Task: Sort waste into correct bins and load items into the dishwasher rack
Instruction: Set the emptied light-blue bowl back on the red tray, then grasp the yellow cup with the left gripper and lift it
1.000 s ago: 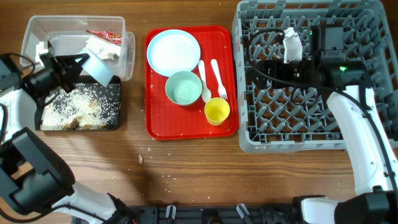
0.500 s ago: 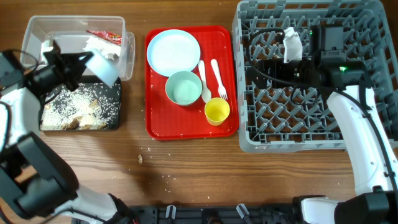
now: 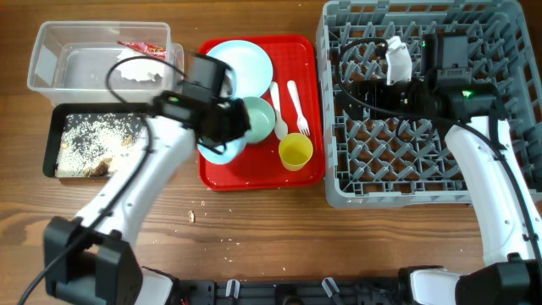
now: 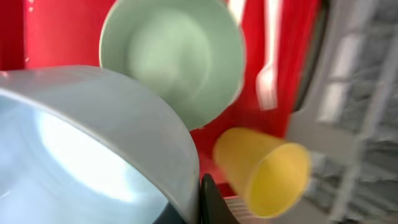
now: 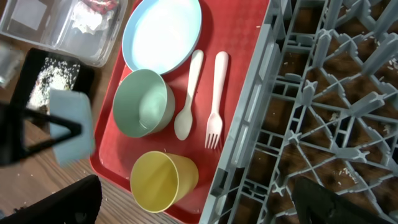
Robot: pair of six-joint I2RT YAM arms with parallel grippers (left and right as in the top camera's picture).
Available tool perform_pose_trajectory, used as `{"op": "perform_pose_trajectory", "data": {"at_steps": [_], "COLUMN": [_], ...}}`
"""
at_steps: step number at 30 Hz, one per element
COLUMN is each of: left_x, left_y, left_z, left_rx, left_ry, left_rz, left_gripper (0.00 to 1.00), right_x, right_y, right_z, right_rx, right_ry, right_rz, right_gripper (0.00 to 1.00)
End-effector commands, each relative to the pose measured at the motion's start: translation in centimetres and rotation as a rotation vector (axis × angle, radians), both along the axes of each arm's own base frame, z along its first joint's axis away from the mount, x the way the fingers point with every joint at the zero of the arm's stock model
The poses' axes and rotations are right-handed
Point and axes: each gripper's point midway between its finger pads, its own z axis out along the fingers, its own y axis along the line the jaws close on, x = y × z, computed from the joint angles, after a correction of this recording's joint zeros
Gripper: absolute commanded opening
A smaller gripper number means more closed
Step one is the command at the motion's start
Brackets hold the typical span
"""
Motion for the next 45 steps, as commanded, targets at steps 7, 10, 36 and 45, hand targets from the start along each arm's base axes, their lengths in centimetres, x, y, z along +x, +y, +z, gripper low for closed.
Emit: {"op": "perform_pose_trajectory", "data": {"at_steps": [7,10,36,45], "left_x": [-2.9,-3.5,2.6,2.6], "left_y": [-1.1,-1.9,-1.2,-3.1], "left_z": [-6.6,-6.8,-2.8,-3.3], "left_rx": [0.297,0.303,0.273,0.119], "left_ry": [0.112,0.117,-0.059,-0.037], "left_rz": [-0.128,-0.155,-0.101,-0.25], "left_gripper": [0.04,0.04,0.54,0.53], "right_x": [0.5,0.5,0.7,0.7], "right_y": [-0.1,-0.1,-0.1,-0.1], "right_z": [0.1,0.1,-0.1,-0.1], "right_rx": [-0.001,0.0,0.002,0.002], "right_ry": [-0.002,-0.004,-0.01,-0.012], "right_rz": [-0.008,-0.009,-0.01,-0.01], "right_gripper": [1.0,1.0,1.0,1.0]}}
